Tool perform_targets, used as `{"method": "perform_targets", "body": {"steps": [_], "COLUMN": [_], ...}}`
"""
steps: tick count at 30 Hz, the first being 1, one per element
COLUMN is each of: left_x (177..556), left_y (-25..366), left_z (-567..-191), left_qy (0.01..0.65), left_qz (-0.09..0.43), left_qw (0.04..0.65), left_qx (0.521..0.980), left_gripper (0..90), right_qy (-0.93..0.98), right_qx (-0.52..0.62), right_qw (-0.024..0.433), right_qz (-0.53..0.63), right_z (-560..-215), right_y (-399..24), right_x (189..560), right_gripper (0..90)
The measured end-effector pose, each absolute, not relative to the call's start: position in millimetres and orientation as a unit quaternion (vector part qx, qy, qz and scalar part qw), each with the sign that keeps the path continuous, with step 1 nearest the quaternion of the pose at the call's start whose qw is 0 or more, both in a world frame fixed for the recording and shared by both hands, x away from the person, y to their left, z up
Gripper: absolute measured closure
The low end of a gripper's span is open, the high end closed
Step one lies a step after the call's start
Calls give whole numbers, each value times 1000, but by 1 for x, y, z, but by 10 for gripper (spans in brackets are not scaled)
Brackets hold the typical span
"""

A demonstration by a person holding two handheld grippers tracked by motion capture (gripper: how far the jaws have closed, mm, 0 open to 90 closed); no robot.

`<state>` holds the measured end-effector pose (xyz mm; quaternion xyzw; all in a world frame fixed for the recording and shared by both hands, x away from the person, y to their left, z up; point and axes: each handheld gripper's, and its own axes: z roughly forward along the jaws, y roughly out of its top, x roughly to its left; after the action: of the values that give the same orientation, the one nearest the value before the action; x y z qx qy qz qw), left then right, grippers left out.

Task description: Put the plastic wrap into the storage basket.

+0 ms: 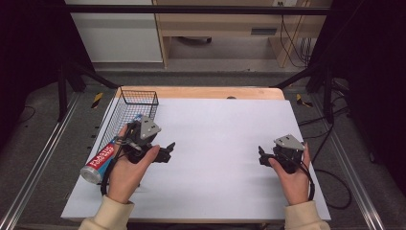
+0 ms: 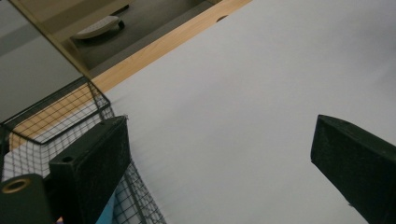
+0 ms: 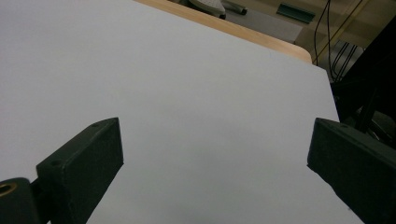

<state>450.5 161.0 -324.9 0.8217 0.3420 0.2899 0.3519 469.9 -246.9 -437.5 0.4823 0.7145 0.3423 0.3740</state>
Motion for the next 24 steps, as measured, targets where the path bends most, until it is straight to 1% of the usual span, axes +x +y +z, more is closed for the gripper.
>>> {"method": "perform_targets", "body": {"steps": [4, 7, 10, 12, 18, 24], "left_x": [449, 450, 451, 451, 455, 462], "left_y": [149, 139, 130, 122, 103, 93], "left_z": [-326, -331, -339, -346, -369, -397], "left_qy": [317, 304, 296, 292, 274, 261], "left_qz": [291, 274, 268, 254, 232, 215], "left_qw": [365, 373, 381, 386, 397, 410], "left_qx": [826, 833, 834, 837, 845, 847], "left_gripper": [47, 45, 44, 44, 44, 44], "right_qy": [711, 710, 708, 706, 707, 703], "right_qx": [486, 487, 491, 494, 501, 508], "right_qw": [374, 375, 375, 374, 368, 364], "right_qz": [343, 345, 342, 341, 338, 339], "right_z": [-437, -437, -439, -440, -443, -446], "right_y": [-249, -252, -254, -256, -259, -264], "right_x": [464, 459, 453, 449, 438, 432], "right_gripper": [38, 39, 40, 40, 42, 46]}}
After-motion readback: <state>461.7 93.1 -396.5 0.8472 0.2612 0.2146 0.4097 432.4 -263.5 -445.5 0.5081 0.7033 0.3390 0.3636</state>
